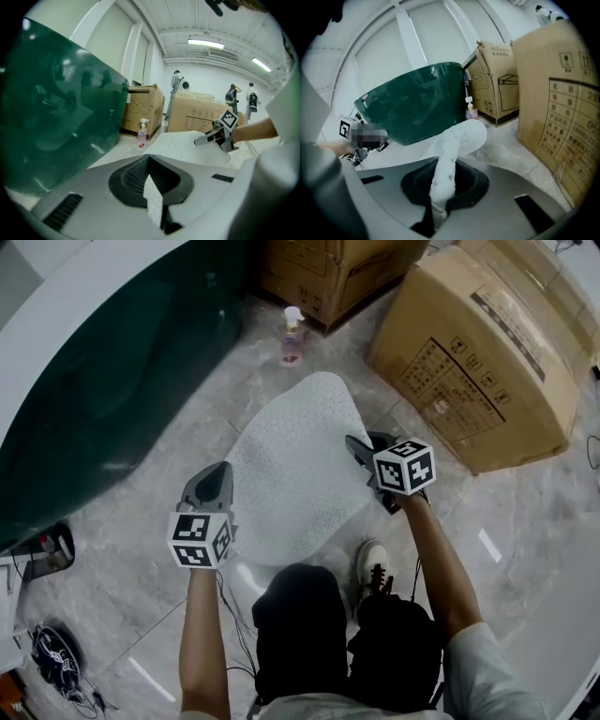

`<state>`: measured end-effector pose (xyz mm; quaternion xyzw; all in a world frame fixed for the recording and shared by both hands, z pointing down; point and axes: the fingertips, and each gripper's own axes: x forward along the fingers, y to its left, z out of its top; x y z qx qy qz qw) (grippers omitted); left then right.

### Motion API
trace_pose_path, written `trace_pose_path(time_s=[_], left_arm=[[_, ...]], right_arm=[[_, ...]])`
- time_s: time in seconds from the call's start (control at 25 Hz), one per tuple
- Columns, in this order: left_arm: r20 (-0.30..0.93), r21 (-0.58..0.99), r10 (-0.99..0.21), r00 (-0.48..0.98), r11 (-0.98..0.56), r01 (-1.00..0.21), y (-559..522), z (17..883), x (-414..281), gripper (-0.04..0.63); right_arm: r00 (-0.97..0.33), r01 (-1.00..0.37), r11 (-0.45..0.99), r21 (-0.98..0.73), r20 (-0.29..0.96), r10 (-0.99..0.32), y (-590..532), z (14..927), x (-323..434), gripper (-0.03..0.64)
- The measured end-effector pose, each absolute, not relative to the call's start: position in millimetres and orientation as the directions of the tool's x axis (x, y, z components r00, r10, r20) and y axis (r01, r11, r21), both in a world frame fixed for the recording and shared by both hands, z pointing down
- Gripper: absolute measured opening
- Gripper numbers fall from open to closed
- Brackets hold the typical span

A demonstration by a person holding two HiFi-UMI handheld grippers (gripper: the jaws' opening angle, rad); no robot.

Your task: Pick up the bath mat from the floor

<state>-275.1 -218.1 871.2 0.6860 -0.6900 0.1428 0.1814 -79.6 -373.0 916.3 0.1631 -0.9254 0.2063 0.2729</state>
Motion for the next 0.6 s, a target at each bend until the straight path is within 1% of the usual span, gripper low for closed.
trace_pose_path(time_s=[0.16, 0.32, 0.44, 0.6], left_arm=[[0.429, 0.045, -0.903, 0.015, 0.005, -0.999, -236, 842, -271, 0.011], [0.448, 0.056, -0.894, 0.016, 0.011, -0.998, -246, 798, -262, 0.011], [0.471, 0.056, -0.882, 0.018, 0.010, -0.998, -249, 749, -253, 0.011], [0.492, 0.057, -0.870, 0.020, 0.009, -0.998, -246, 659, -246, 0.011]], right_arm=[[-0.832, -0.371, 0.887, -0.276, 0.523, -0.185, -378, 855, -83, 0.032], [-0.844, -0.312, 0.902, -0.297, 0.523, -0.119, -376, 802, -86, 0.034], [-0.847, -0.299, 0.893, -0.335, 0.525, -0.086, -377, 760, -80, 0.032], [-0.840, -0.321, 0.876, -0.359, 0.535, -0.089, -370, 684, -71, 0.032]])
